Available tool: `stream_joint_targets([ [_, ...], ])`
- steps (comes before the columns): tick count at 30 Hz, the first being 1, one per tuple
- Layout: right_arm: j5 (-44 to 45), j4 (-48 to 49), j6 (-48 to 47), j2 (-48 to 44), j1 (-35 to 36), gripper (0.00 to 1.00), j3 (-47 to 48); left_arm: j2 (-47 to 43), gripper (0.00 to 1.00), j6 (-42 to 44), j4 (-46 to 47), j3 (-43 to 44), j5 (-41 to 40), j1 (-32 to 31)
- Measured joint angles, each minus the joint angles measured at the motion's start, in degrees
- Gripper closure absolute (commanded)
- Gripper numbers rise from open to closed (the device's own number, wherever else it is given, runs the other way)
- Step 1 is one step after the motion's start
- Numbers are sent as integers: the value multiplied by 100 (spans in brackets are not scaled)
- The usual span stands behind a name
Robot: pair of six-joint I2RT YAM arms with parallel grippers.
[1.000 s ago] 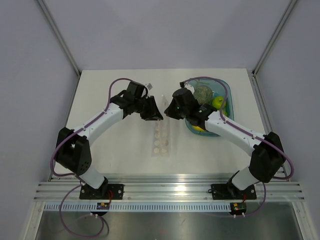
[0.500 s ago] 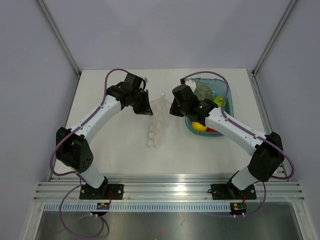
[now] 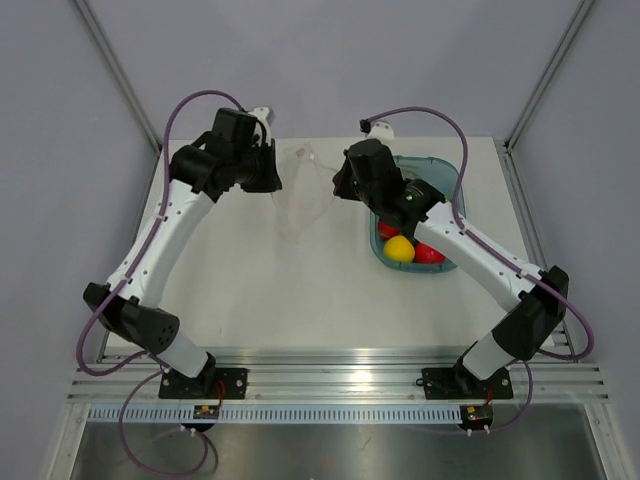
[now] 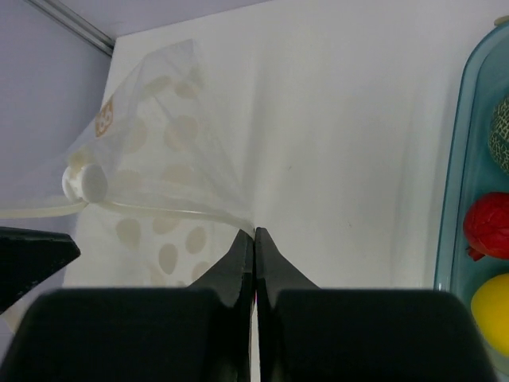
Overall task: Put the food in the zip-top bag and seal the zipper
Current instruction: Open the zipper of the food storage bag.
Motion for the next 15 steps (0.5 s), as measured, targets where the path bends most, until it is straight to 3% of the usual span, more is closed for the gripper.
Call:
stream_joint_targets([
  [7,-413,208,92,529,-247,100,-1174,442,100,-4,358,-2013,181,-2],
  [15,-603,149,175,824,-369,100,-1292,638,100,-232,713,-2295,525,-103],
])
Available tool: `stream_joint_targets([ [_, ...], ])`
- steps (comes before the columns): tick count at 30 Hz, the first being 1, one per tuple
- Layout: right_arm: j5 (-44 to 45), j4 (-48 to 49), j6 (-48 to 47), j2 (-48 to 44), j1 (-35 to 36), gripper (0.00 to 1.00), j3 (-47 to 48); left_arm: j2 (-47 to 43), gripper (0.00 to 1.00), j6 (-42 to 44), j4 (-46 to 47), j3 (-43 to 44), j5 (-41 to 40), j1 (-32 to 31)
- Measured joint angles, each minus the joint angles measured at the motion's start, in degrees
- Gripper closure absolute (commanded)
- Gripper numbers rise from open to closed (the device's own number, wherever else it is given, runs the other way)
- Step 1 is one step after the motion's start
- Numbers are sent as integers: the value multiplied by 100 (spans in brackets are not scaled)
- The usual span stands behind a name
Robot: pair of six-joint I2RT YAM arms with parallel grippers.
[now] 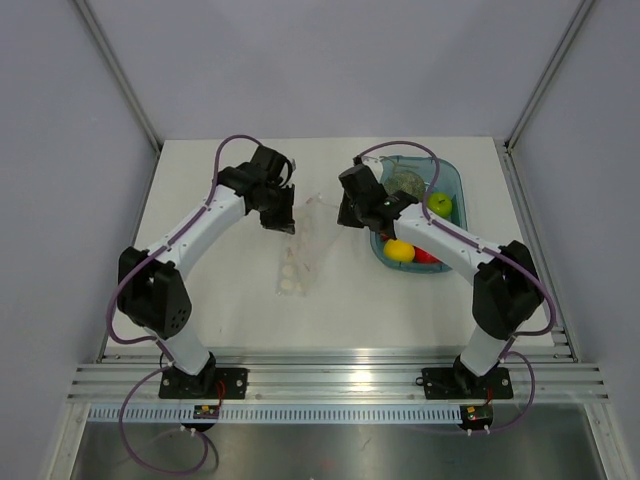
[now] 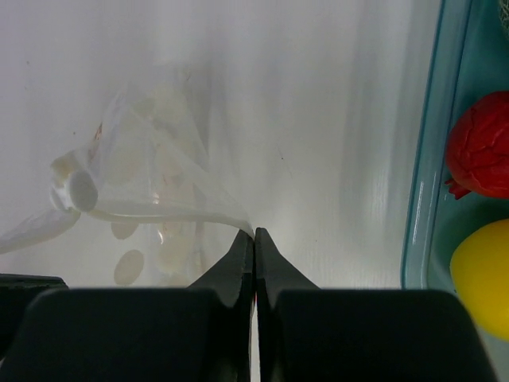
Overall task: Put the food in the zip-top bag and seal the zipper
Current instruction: Open the zipper of the food storage bag.
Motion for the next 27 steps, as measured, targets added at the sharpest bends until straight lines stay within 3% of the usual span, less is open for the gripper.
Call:
stream_joint_targets([
  [10,-498,334,238,149,-407,100,68,11,100,-151,55,855,72,-7],
  [17,-616,352,249,236,-404,100,151,52,100,-164,111,909,210,-9],
  [20,-667,275,208,365,-417,70,341,94,100,-201,166,892,195,-9],
  [22,-767,184,107,461,-435,57,485,212,100,-214,181,909,155,-9],
  [27,-968,59,-26,492,-448,51,509,710,100,-264,166,918,28,-24],
])
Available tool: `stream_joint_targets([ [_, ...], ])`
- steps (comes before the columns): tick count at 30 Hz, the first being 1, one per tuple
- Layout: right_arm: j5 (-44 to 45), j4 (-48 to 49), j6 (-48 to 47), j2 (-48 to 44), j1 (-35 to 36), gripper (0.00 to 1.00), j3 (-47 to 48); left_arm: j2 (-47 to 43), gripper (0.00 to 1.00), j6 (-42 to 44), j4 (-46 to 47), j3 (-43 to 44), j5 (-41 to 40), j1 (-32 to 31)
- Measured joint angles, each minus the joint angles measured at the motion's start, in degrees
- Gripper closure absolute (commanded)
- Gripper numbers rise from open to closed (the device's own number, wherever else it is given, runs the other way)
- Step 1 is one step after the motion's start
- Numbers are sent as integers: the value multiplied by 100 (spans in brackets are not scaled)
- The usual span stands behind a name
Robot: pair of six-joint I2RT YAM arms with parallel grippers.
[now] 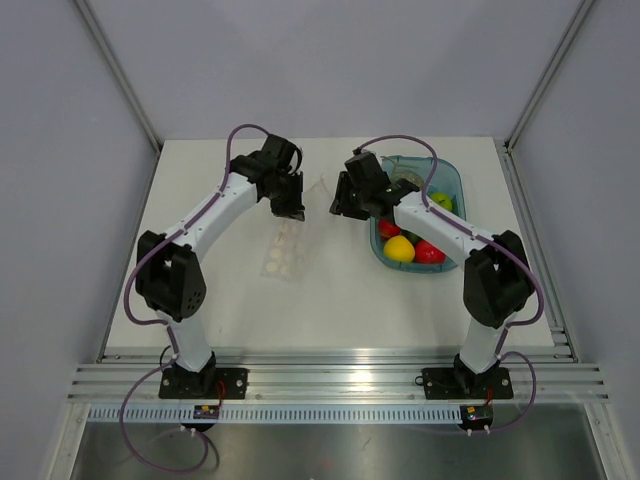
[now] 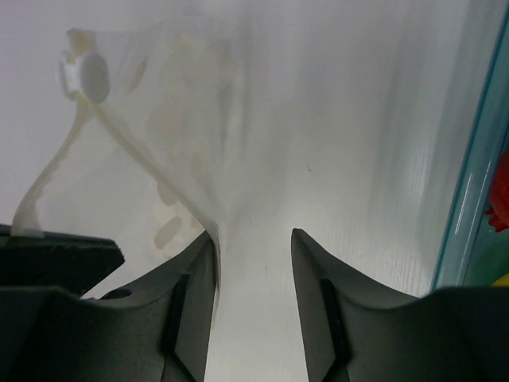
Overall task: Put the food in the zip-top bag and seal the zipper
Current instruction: Open the zipper of the food storage bag.
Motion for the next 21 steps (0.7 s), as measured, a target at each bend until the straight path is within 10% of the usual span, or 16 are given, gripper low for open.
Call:
stream_joint_targets([
  [14,-844,-11,-31,-251,0,52,-273,240,100,-245,-70,229,-251,-81],
  [21,-994,20,7,-251,70,97,-289,251,100,-319,-52,302,-223,-81],
])
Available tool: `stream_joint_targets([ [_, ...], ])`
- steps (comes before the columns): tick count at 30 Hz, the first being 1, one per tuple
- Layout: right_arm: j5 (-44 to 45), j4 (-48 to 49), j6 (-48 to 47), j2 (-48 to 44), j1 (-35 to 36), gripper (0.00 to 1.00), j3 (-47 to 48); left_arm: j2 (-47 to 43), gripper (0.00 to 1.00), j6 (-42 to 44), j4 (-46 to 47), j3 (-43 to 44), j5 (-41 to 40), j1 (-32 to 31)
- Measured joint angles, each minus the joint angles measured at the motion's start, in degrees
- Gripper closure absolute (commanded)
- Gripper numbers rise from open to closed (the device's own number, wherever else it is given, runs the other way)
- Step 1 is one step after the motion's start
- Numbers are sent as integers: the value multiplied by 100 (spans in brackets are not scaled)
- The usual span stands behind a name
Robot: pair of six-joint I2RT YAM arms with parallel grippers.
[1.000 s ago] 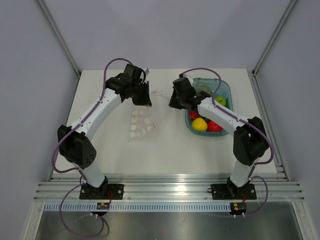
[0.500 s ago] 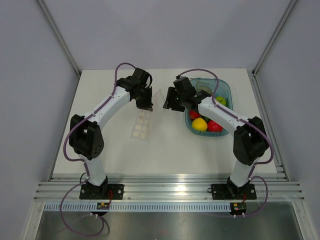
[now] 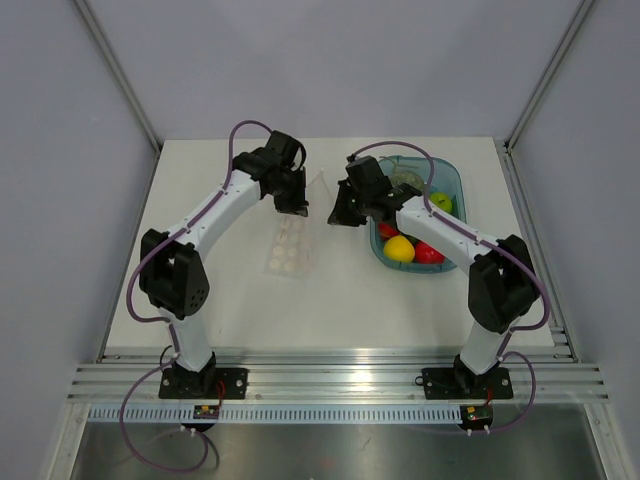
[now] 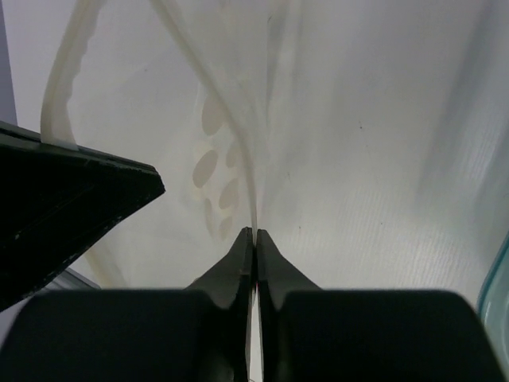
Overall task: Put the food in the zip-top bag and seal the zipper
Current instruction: Open the zipper of the food storage bag.
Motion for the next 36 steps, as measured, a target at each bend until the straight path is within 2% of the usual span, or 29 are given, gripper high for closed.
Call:
stream_joint_targets([
  [2,9,17,59,2,15,100,0,0,96,42,24,-4,72,0],
  [5,57,35,136,0,17,100,-2,-2,75,146,146,-90,221,0],
  [6,66,46,168,0,17,100,-13,-2,64,173,181,-142,280,0],
  [8,72,94,216,0,17,100,-44,-15,60,188,310,-339,396,0],
  [10,72,118,260,0,17,100,-59,-24,67,170,385,-560,498,0],
  [12,72,125,282,0,17,100,-59,-24,86,142,428,-721,577,0],
  [17,72,136,341,0,17,100,-59,-24,100,118,522,-916,686,0],
  [25,214,138,361,0,-66,100,-98,-74,100,179,299,-782,566,20],
  [36,710,-101,243,0,-319,100,-133,-415,100,308,-728,507,-133,63],
])
